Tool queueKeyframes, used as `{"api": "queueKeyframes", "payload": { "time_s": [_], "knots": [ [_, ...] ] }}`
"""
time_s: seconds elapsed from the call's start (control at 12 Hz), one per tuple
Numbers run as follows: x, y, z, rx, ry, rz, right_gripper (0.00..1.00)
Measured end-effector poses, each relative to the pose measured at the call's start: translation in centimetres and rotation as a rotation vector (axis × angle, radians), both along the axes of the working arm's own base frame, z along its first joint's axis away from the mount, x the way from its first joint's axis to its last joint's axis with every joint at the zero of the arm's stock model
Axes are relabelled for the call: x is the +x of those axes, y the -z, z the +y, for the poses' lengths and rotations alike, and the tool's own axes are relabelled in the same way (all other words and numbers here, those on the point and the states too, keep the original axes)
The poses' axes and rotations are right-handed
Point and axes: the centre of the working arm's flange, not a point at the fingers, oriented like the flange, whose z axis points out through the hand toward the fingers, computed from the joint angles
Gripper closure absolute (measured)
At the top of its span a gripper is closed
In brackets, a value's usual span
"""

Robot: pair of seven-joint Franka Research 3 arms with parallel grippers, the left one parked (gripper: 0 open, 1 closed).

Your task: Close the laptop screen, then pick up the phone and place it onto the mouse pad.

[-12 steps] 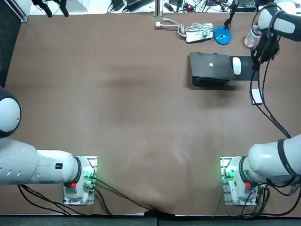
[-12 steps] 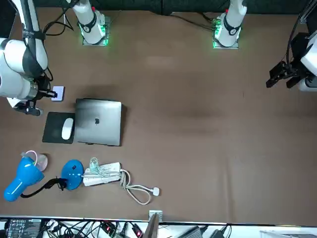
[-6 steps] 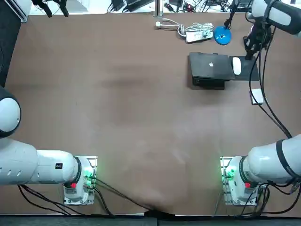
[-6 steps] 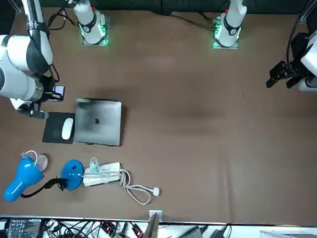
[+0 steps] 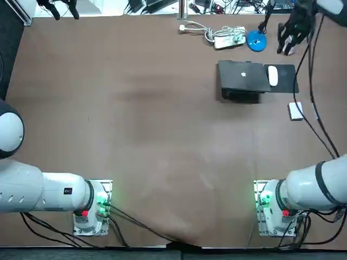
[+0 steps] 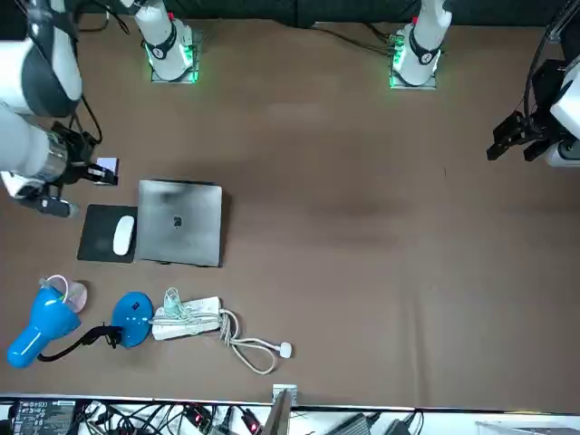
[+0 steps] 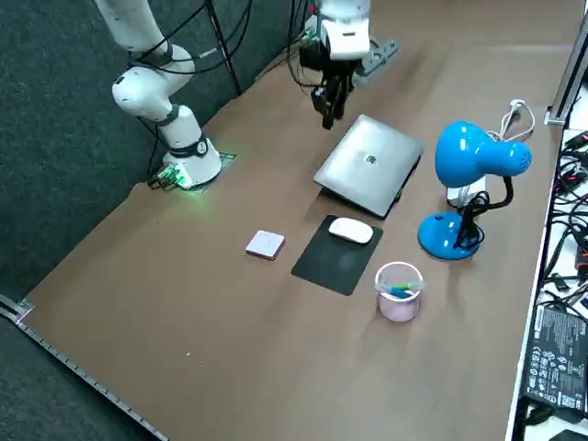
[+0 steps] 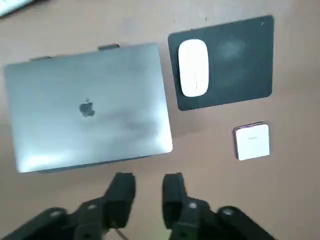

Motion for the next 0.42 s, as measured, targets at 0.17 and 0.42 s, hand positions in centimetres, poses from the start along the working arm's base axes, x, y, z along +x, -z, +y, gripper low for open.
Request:
{"api": "queueKeyframes", "payload": {
  "time_s": [0.17,0.42],
  "knots": [
    [0.3,-3.3,-0.3,0.005,0.009,-0.034,0.39],
    [0.2,-8.2,-0.6,0.003,0.013,-0.112,0.04]
  ]
}}
